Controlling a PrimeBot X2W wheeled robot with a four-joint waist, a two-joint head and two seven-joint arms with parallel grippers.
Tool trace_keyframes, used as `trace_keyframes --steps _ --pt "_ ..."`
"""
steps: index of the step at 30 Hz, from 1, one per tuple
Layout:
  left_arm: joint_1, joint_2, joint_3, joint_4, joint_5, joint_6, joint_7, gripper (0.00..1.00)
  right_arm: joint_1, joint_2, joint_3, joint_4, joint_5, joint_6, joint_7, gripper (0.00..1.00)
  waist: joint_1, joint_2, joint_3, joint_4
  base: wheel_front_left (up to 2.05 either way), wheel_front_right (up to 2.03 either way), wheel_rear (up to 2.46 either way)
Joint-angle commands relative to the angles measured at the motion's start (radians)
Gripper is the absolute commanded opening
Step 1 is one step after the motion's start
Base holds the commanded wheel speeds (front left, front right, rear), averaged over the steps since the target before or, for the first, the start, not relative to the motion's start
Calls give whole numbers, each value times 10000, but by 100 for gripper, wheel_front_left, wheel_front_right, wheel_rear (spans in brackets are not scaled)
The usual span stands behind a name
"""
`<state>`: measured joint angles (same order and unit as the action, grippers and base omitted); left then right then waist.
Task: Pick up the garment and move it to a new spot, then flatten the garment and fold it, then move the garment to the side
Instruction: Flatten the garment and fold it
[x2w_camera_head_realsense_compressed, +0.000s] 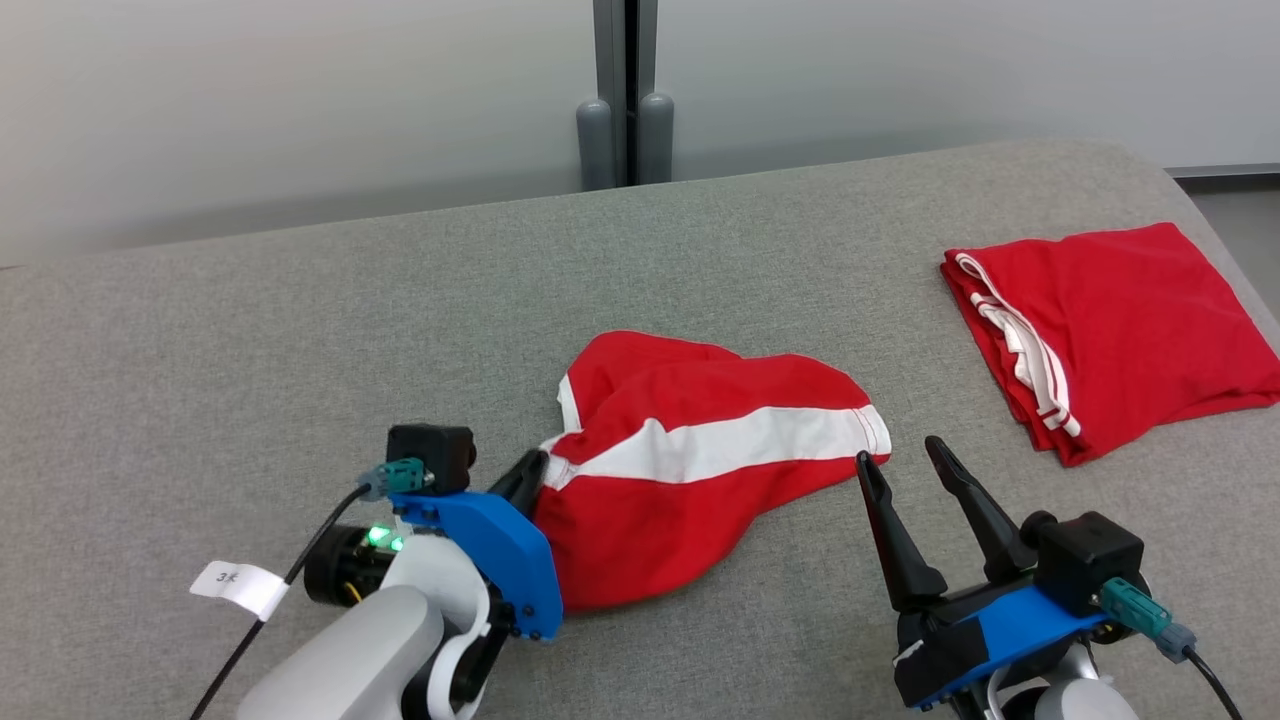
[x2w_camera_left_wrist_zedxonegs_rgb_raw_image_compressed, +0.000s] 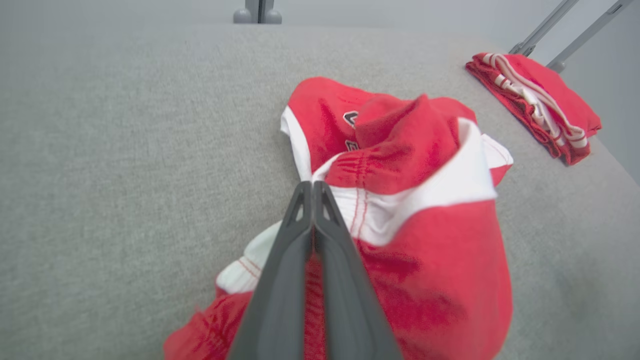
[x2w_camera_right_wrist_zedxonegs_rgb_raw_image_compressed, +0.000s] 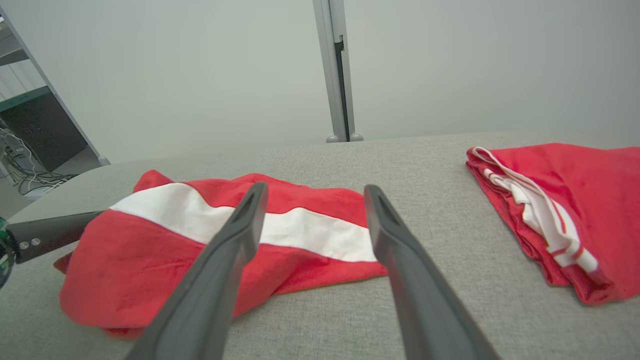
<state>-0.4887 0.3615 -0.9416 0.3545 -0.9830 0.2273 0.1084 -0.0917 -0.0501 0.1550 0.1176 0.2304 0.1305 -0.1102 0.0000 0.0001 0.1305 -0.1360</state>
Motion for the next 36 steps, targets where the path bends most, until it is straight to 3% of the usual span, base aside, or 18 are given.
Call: trace_keyframes --steps 1,6,10,16,18,19,20,29,36 --pt "-226 42 206 -151 115 53 -375 0 48 -5 6 9 38 4 -57 100 0 -1 -38 24 0 0 0" --pt "-925 310 605 -279 941 234 -1808 0 -46 -6 46 52 96 5 -81 100 0 -1 -112 24 0 0 0" --pt "-1462 400 752 -328 1493 80 -2753 0 -90 -6 75 81 98 5 -85 100 0 -1 -150 -33 0 0 0" --pt "-925 516 766 43 1232 116 -2672 0 46 -5 11 85 107 4 -143 100 0 -1 -127 -130 0 0 0" --pt "-689 469 926 263 960 314 -2596 0 65 -6 -45 66 96 5 -150 100 0 -1 -93 -100 0 0 0" --pt "-624 480 920 383 972 366 -2593 15 72 -5 -65 54 96 5 -143 100 0 -1 -73 -71 0 0 0" --pt "-571 462 935 471 963 404 -2699 100 75 -5 -61 43 97 5 -126 100 0 -1 -54 -39 0 0 0" --pt "69 498 1338 1216 622 636 -3211 100 -16 -5 -40 11 32 5 -28 100 0 -1 -141 221 0 0 0" --pt "637 673 926 -17 184 -205 -2458 100 181 -6 -18 -12 11 5 2 100 0 -1 -275 335 0 0 0"
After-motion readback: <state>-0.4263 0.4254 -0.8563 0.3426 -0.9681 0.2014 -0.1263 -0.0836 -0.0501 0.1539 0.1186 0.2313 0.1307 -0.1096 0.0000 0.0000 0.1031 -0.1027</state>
